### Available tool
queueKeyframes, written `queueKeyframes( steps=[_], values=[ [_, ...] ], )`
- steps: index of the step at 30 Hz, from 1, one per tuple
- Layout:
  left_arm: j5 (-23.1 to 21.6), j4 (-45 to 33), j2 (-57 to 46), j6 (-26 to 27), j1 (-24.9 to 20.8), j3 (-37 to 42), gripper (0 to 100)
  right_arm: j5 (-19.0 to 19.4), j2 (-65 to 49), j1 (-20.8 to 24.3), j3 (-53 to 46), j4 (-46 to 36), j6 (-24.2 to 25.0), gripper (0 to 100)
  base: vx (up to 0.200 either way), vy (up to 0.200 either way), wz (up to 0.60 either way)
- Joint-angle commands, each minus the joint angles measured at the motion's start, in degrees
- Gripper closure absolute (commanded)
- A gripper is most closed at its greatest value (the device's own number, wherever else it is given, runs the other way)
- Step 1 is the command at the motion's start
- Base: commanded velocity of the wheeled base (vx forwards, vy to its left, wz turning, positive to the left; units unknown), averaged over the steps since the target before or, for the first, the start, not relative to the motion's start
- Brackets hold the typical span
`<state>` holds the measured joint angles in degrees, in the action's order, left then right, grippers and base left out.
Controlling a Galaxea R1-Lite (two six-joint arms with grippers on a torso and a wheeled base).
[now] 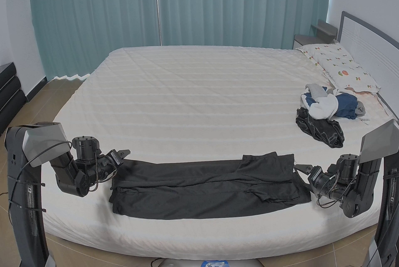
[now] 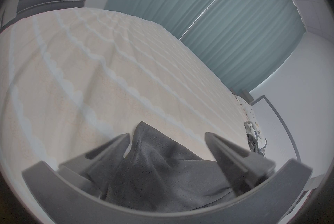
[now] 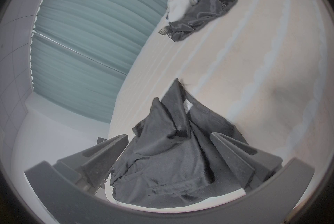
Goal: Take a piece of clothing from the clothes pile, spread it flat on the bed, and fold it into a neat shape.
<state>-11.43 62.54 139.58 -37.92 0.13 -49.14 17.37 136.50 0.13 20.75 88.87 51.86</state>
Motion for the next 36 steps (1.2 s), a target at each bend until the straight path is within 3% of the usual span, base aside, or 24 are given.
queueKeyframes(
  steps=[1,5,11,18,19,27,36],
  values=[
    [0.4,0.0,2.4,0.6,-0.3,-1.0,100,0.0,1.4,0.0,-0.6,0.9,0.1,0,0.0,0.0,0.0],
    [3.6,0.9,4.0,3.1,-0.3,-1.1,100,-0.1,1.7,0.0,-0.7,0.9,-0.2,0,0.0,0.0,0.0],
    [8.5,1.8,4.2,2.4,0.0,-1.7,100,-0.1,1.7,0.2,-0.8,0.9,-0.3,0,0.0,0.0,0.0],
    [8.8,1.9,3.8,-0.8,0.0,-1.1,100,-1.2,-0.4,0.6,-3.2,1.0,-0.4,0,0.0,0.0,0.0],
    [8.4,1.8,3.8,-0.9,0.0,-1.0,0,-2.6,-2.8,2.3,-4.8,0.9,-0.7,0,0.0,0.0,0.0],
    [8.8,2.1,3.8,-1.9,0.1,-0.8,0,-4.1,-6.9,14.1,-10.6,0.7,0.1,0,0.0,0.0,0.0],
    [9.9,2.4,1.6,-7.6,0.4,1.3,0,-7.3,-1.3,17.2,-9.0,0.7,0.6,0,0.0,0.0,0.0]
  ],
)
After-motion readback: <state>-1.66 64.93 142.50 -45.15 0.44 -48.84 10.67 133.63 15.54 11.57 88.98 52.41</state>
